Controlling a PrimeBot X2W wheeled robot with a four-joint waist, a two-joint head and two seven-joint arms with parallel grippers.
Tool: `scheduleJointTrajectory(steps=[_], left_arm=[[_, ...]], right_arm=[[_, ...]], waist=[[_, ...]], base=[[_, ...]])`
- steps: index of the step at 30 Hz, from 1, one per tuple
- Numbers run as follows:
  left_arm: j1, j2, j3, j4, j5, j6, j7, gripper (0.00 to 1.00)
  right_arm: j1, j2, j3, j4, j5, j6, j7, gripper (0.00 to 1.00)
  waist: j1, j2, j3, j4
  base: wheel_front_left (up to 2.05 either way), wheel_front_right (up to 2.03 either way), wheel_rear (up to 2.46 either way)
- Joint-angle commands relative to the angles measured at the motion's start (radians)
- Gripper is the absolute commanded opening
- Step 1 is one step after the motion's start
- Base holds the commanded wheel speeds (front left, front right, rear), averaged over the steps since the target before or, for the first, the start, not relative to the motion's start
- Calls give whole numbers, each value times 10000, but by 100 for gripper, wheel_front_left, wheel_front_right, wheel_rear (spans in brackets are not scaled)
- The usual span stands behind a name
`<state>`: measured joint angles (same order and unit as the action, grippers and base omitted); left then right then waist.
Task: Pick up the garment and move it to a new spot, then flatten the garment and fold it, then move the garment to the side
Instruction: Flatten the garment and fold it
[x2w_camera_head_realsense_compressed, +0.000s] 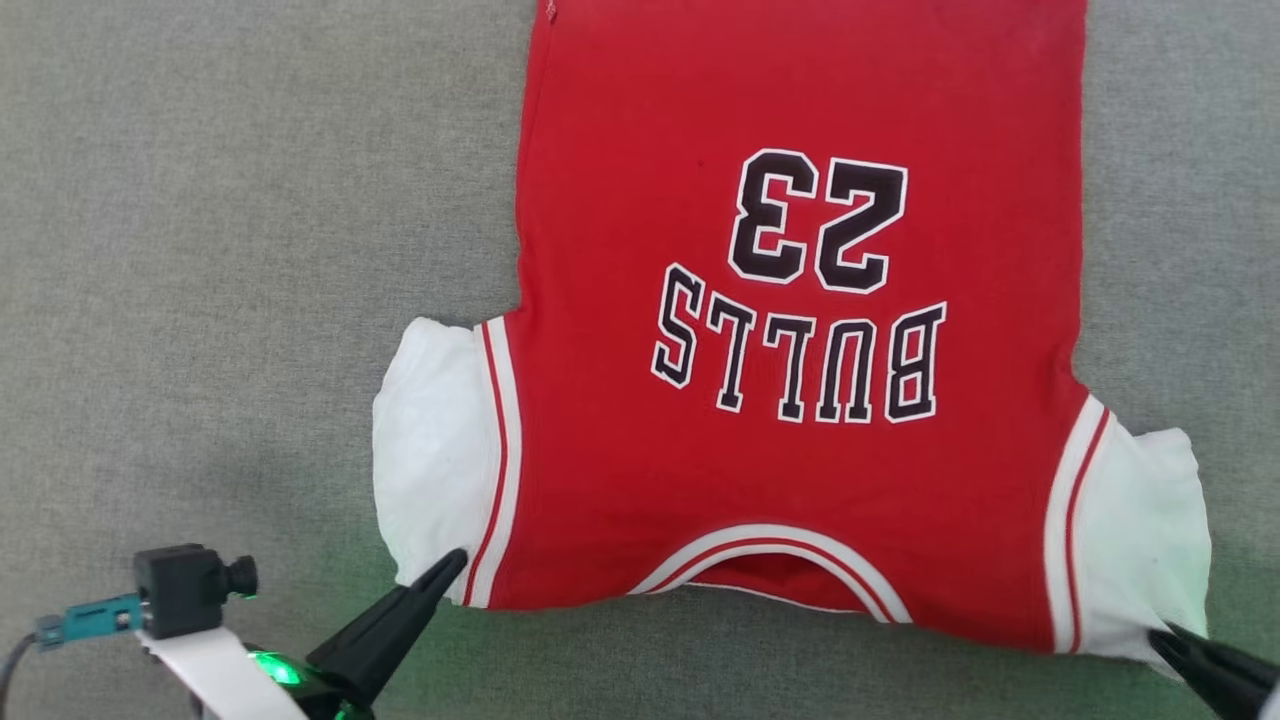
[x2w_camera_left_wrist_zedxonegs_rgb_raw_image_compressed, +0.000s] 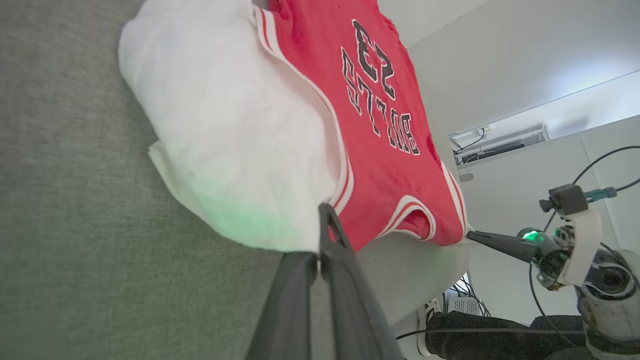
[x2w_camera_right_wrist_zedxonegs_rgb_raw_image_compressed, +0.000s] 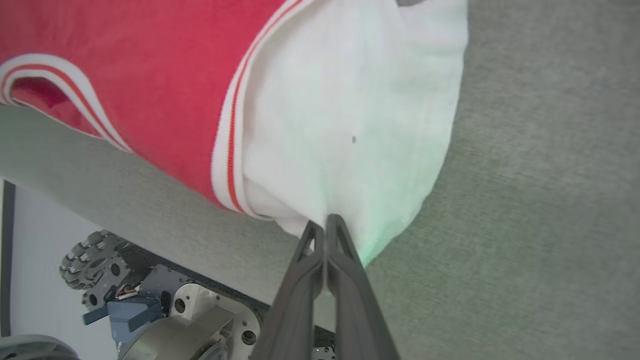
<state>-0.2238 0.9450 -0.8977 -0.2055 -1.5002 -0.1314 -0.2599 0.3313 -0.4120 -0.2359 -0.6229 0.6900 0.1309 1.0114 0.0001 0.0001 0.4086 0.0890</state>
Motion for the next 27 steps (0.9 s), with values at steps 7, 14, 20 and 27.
scheduleJointTrajectory(steps=[7,14,20,27], left_arm=[[-577,-813,-357,1246,239,23,23,0],[-1062,-1558,-787,2726,171,23,86,0],[-1174,-1909,-792,3220,1,26,19,0],[-905,-1898,-529,3185,-34,26,-37,0]], right_arm=[[-1276,-334,1283,1411,-374,-2,-18,0],[-2074,-571,2465,3448,-1058,-20,-612,0],[-2828,-611,3400,4327,-1412,-34,-1531,59],[-3109,-1113,2318,2935,-1140,-31,-1560,100]], waist=[[-1,-1,-56,-72],[-1,-1,107,-48],[-1,-1,200,-156],[-1,-1,169,-271]], base=[[0,0,0],[0,0,0],[0,0,0],[0,0,0]])
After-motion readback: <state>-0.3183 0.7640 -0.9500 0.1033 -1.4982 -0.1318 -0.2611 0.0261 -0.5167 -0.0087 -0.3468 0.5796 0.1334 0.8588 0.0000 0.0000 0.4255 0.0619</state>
